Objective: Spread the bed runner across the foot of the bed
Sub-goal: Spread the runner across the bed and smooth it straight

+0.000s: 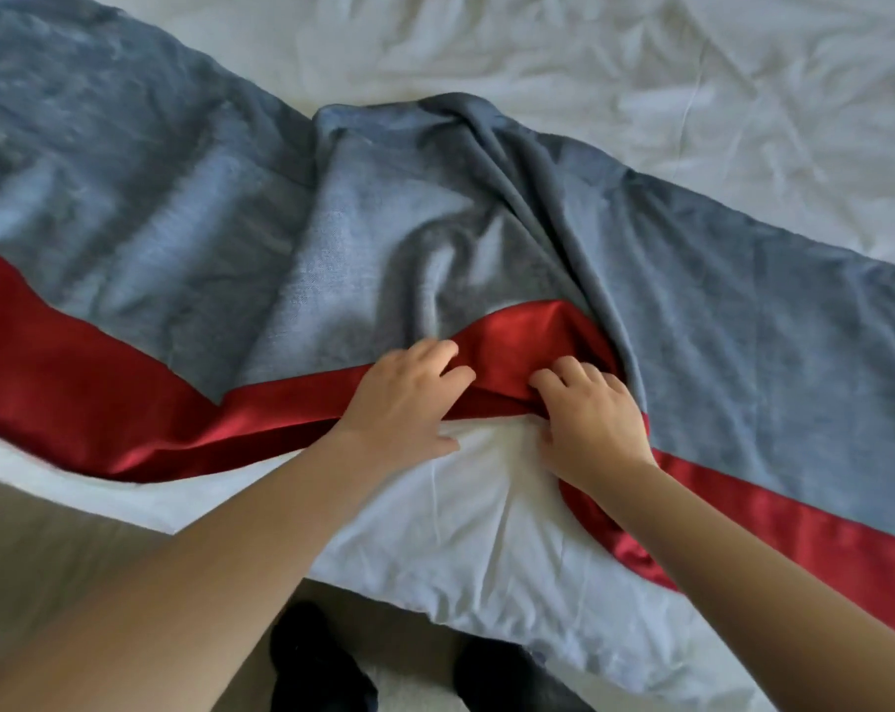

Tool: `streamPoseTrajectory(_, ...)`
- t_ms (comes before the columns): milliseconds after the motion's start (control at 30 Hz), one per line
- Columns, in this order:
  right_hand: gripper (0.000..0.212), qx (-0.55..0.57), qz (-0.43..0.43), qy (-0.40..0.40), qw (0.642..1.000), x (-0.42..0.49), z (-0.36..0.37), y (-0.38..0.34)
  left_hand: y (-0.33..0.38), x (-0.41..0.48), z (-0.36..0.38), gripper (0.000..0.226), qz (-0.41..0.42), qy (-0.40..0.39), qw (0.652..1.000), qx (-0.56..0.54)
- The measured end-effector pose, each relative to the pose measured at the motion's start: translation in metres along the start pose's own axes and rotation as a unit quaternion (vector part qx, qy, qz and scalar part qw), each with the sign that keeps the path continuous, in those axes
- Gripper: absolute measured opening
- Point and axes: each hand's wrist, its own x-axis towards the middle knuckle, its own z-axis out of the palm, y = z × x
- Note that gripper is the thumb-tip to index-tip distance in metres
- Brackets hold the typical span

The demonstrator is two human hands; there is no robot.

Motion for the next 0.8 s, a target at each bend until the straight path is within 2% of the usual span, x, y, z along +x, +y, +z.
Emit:
streamPoseTrajectory(67, 0.031, -0.044, 0.011, -0.018, 0.999, -0.007, 0.004, -0.005, -0.007, -0.006, 0.008, 0.049, 0.019, -0.013, 1.000, 0.005)
streamPoseTrajectory(133, 0.024, -0.061, 0.028, -0.019, 0.998, -0.007, 0.006, -0.012, -0.016, -0.011, 0.014, 0.029, 0.049, -0.001, 0.999, 0.015)
streamPoseTrajectory(167, 0.019, -0.063, 0.039, -0.012, 0.997, -0.005, 0.006, -0.017, -0.021, -0.012, 0.015, 0.026, 0.061, 0.007, 0.998, 0.025)
streamPoseTrajectory(267, 0.013, -0.039, 0.071, -0.017, 0.997, 0.006, 0.007, -0.037, -0.040, -0.013, 0.018, 0.022, 0.093, 0.043, 0.994, 0.047)
streamPoseTrajectory(367, 0.015, 0.008, 0.089, -0.005, 0.996, 0.007, 0.009, -0.069, -0.063, -0.019, 0.011, 0.010, 0.102, 0.037, 0.993, 0.056)
streamPoseTrajectory(533, 0.019, 0.130, 0.079, -0.012, 0.988, -0.001, 0.016, -0.141, -0.117, -0.046, -0.008, 0.016, 0.120, 0.035, 0.989, 0.084)
streamPoseTrajectory(667, 0.019, 0.228, 0.068, -0.004, 0.971, 0.006, 0.017, -0.192, -0.152, -0.064, -0.023, 0.034, 0.160, 0.044, 0.977, 0.132)
streamPoseTrajectory(800, 0.029, 0.289, -0.004, -0.015, 0.957, 0.015, 0.013, -0.227, -0.186, -0.078, -0.033, 0.025, 0.148, 0.005, 0.971, 0.190)
